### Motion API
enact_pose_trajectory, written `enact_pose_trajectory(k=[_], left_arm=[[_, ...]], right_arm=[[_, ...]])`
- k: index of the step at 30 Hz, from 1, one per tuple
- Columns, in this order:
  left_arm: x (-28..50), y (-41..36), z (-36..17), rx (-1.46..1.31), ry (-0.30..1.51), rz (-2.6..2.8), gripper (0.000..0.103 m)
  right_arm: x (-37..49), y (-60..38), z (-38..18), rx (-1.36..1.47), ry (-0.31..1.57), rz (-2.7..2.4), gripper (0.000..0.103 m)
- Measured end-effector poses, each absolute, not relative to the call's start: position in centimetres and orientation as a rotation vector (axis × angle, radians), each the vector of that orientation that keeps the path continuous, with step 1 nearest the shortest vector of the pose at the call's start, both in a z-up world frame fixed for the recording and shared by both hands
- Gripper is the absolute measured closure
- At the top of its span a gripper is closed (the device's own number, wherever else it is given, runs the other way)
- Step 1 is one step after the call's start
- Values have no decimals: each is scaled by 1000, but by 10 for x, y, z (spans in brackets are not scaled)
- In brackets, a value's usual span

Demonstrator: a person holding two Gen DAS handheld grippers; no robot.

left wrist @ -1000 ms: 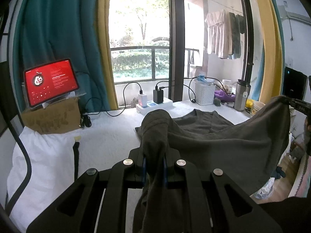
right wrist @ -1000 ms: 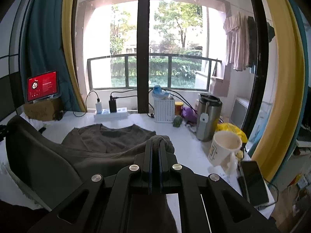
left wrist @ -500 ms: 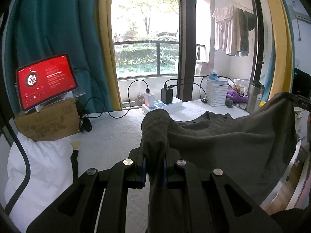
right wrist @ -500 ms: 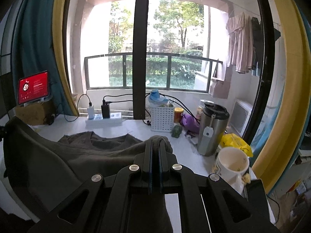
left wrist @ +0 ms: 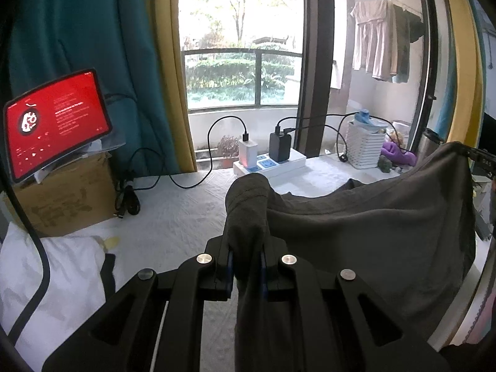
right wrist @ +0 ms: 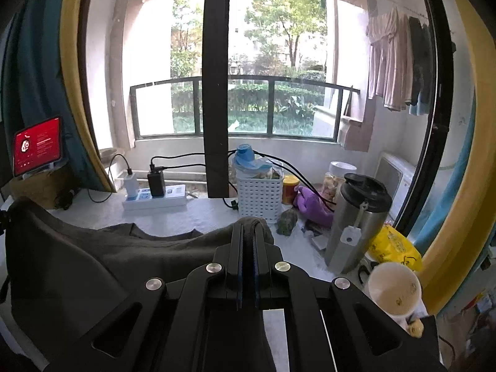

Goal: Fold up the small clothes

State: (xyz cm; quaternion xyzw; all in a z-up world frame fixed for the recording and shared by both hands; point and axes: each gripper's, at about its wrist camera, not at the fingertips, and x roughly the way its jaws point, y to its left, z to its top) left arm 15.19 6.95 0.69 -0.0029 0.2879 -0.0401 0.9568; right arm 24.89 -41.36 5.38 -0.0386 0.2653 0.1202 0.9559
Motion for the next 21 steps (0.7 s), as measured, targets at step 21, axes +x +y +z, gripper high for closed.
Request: enact_pose_trajectory(k=[21], left_arm=[[251,74,-27,-7,693,-78,92]], right_arm=[[355,-398,4,-75,649,259,98]])
